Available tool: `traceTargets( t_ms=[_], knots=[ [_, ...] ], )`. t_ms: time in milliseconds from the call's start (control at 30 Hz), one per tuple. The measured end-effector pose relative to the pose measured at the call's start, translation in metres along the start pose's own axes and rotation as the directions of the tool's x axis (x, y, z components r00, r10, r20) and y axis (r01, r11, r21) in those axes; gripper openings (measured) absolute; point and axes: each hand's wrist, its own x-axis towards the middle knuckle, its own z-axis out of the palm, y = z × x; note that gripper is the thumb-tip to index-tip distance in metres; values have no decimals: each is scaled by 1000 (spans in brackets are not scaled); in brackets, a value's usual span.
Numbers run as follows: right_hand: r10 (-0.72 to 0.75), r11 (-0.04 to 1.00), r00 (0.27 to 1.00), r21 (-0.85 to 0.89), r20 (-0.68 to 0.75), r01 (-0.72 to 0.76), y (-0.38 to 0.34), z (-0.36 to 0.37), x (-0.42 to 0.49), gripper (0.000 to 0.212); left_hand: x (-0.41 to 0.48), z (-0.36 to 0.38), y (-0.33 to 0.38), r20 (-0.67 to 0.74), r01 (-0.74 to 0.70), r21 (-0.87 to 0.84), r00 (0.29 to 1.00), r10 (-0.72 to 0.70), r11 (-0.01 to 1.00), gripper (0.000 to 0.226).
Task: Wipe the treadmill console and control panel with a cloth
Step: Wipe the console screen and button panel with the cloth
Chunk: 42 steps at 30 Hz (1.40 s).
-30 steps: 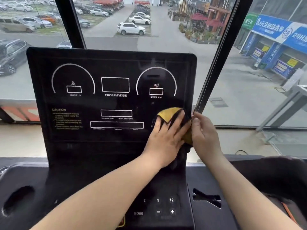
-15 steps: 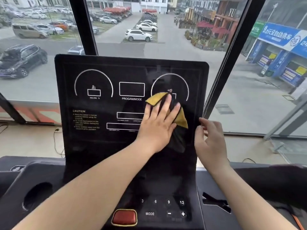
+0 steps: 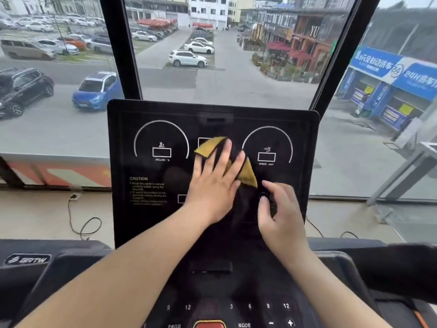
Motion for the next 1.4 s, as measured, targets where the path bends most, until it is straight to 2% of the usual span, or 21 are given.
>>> traceTargets(
  t_ms=[67,133,200,267,333,400,500,567,667,767,867,933,1000,1067,1133,1233,1333,1400],
  knots=[
    [-40,999,999,0,25,40,-10,12,-10,40,-25,8,12,111,-131,-44,985,135,990,66],
    [-57,998,995,8,77,57,-20,23,-21,50,-27,4,-3,130,-228,-169,959,251,959,59],
    [-42,999,987,25,157,39,-29,38,-31,58,-16,-14,-25,8,-285,-314,953,303,906,50],
    [5,1000,967,1,256,-5,-36,55,-38,64,-6,-29,-49,-117,-284,-455,959,259,844,39],
    [31,997,968,-72,249,-14,-40,71,-36,66,-4,-40,-67,-175,-262,-525,964,198,810,35],
    [18,981,984,-196,179,17,-42,82,-25,64,-6,-46,-81,-212,-257,-512,963,169,820,32],
    [7,936,978,-345,210,68,-45,94,-6,61,-16,-48,-101,-252,-251,-468,957,144,848,28],
    [-17,923,979,-374,202,93,-43,98,13,61,-20,-52,-113,-265,-261,-451,952,151,853,24],
    [-58,941,998,-333,19,61,-38,91,68,50,-20,-61,-131,-283,-284,-406,943,177,869,21],
    [8,937,995,-347,-103,-43,-48,85,117,50,-24,-68,-147,-302,-217,-381,948,101,899,22],
    [-69,939,984,-344,-167,7,-66,110,115,58,-41,-66,-170,-269,-106,-387,963,-2,916,23],
    [-159,925,982,-365,-103,111,-79,134,89,70,-54,-62,-191,-240,-5,-410,965,-103,912,23],
    [-255,844,963,-468,84,264,-89,161,54,76,-67,-60,-210,-217,117,-435,949,-230,893,23],
    [-314,748,908,-517,278,416,-95,181,21,77,-79,-57,-224,-184,192,-437,937,-296,879,26],
    [-361,685,849,-509,385,521,-99,183,19,78,-93,-56,-232,-141,224,-449,938,-316,865,28],
    [-420,674,805,-451,419,586,-111,167,65,70,-108,-53,-235,-88,237,-489,944,-318,840,29],
    [-411,723,834,-426,368,544,-139,157,113,51,-116,-50,-234,-81,226,-521,947,-311,823,29],
    [-431,698,847,-480,312,532,-146,165,118,55,-121,-49,-232,-68,242,-545,942,-330,803,29]
  ],
)
